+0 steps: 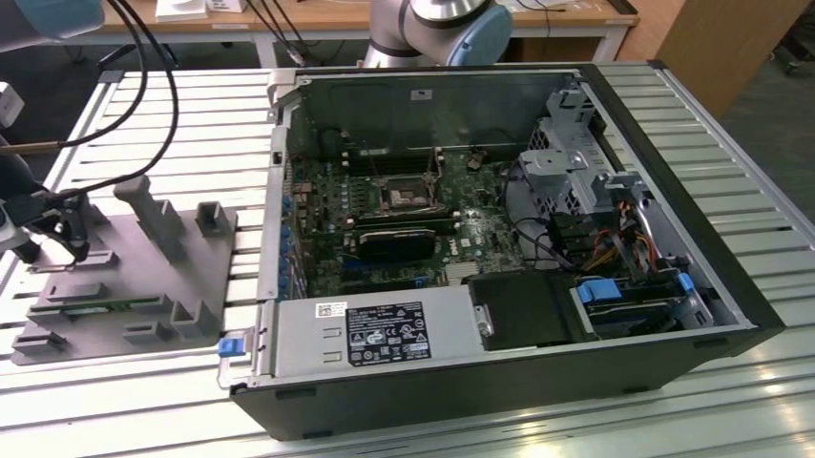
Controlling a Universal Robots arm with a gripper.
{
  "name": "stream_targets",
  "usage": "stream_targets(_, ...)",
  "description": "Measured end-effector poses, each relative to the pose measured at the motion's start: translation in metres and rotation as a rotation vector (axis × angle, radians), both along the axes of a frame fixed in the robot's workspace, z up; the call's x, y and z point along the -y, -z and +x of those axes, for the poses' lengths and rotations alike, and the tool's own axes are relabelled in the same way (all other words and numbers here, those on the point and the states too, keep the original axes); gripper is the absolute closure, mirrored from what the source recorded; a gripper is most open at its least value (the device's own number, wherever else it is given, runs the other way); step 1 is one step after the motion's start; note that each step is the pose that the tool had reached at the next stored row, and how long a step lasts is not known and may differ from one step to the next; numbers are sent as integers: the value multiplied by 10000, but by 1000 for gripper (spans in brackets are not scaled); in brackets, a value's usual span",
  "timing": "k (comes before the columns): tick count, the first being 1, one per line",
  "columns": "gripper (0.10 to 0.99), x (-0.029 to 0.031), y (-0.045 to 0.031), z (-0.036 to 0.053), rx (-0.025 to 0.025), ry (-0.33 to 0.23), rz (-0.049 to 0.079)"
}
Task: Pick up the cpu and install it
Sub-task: 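Pick up the cpu and move it towards the insertion slot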
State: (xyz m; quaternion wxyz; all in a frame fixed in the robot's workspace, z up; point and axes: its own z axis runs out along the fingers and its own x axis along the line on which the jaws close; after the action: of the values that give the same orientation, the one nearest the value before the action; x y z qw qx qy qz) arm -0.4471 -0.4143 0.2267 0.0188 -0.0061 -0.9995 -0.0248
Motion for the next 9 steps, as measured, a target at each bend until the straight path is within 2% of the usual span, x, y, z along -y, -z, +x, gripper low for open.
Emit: stream_targets(9, 541, 0, -22, 0, -1, 0, 5)
